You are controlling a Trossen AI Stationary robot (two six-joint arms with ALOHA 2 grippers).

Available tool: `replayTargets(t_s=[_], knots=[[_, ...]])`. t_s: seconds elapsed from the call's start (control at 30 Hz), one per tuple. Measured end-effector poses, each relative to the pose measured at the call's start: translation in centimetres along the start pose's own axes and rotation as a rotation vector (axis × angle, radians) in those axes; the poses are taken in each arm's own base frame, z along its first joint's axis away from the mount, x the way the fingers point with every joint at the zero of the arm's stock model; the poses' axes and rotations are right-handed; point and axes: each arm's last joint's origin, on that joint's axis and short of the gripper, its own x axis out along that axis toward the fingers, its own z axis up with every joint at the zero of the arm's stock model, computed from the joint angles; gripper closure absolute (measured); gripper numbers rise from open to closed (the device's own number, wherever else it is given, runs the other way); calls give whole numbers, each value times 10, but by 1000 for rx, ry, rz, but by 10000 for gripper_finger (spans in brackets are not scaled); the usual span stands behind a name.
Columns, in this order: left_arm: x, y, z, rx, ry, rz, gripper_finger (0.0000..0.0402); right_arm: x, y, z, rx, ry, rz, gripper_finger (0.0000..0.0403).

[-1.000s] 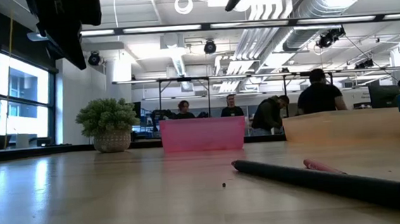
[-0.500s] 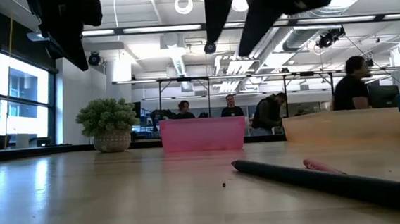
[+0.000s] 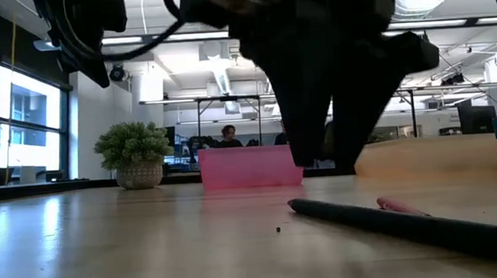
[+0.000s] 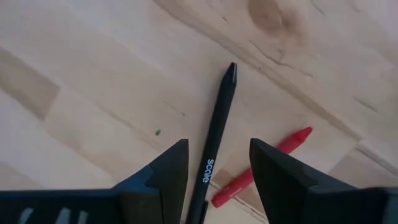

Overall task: Sort crayons/erasers/pens/pencils in bins
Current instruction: Put the black pen into the orange bin

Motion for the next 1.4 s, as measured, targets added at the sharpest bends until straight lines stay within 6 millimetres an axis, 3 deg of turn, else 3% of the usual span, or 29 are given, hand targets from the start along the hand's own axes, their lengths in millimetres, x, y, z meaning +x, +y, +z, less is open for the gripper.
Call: replayTargets(t_s=[0.37, 0.6, 1.13, 1.4], knots=[[0, 0, 0, 0, 0, 0, 398, 32, 4, -3, 36, 44, -33, 242], [0, 0, 0, 0, 0, 0, 398, 33, 4, -3, 100, 50, -40, 245], [0, 0, 0, 44, 1, 0, 397, 35, 1, -2, 202, 33, -67, 381], [0, 0, 0, 52, 1, 0, 396, 34, 2, -2, 202, 33, -61, 388]])
